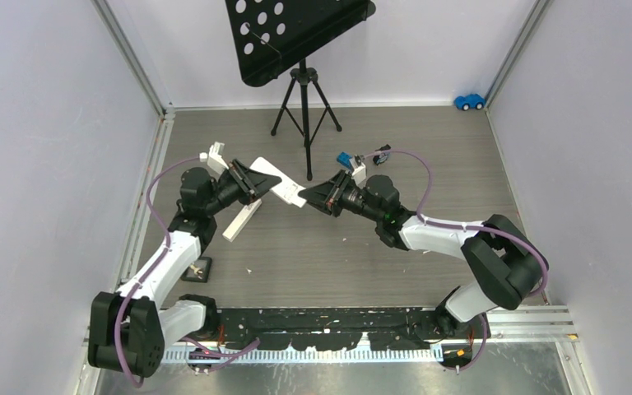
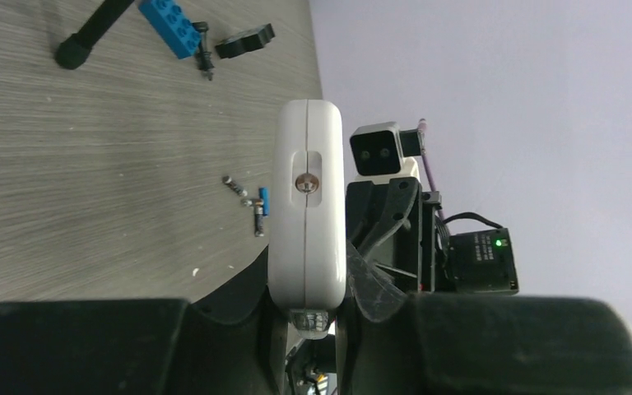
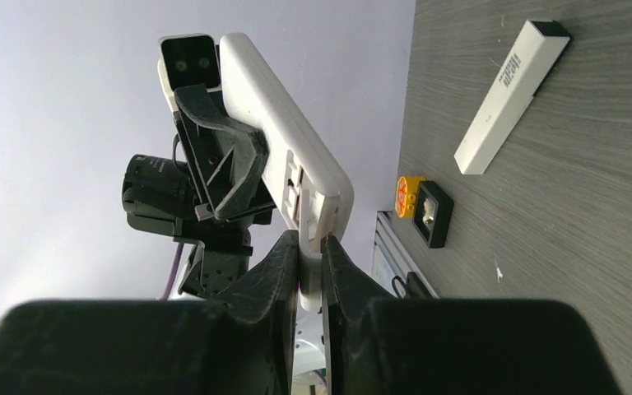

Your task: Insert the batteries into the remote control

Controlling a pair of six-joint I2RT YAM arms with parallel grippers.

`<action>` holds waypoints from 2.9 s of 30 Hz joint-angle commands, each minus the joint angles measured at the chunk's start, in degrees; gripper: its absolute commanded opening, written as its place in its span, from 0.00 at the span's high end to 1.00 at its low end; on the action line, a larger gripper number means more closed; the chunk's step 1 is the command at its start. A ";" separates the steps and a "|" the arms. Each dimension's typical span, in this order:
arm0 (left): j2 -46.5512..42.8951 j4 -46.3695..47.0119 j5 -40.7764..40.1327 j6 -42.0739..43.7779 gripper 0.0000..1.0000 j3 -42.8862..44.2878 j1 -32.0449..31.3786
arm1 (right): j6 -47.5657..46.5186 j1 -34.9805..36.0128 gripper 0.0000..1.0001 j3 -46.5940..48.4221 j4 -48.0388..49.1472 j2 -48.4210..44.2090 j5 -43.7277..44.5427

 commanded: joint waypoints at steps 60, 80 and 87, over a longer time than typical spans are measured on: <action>-2.53 18.75 7.75 -15.05 1.00 3.08 -4.08 | -12.55 7.06 0.13 1.19 -9.12 -21.67 18.41; -1.65 21.80 14.43 -20.19 0.83 5.73 -4.09 | -10.32 6.28 0.89 7.35 0.45 -12.85 12.97; -0.61 7.85 23.74 -7.59 0.29 11.19 -2.98 | -13.03 0.07 0.99 5.02 1.54 -16.26 -0.41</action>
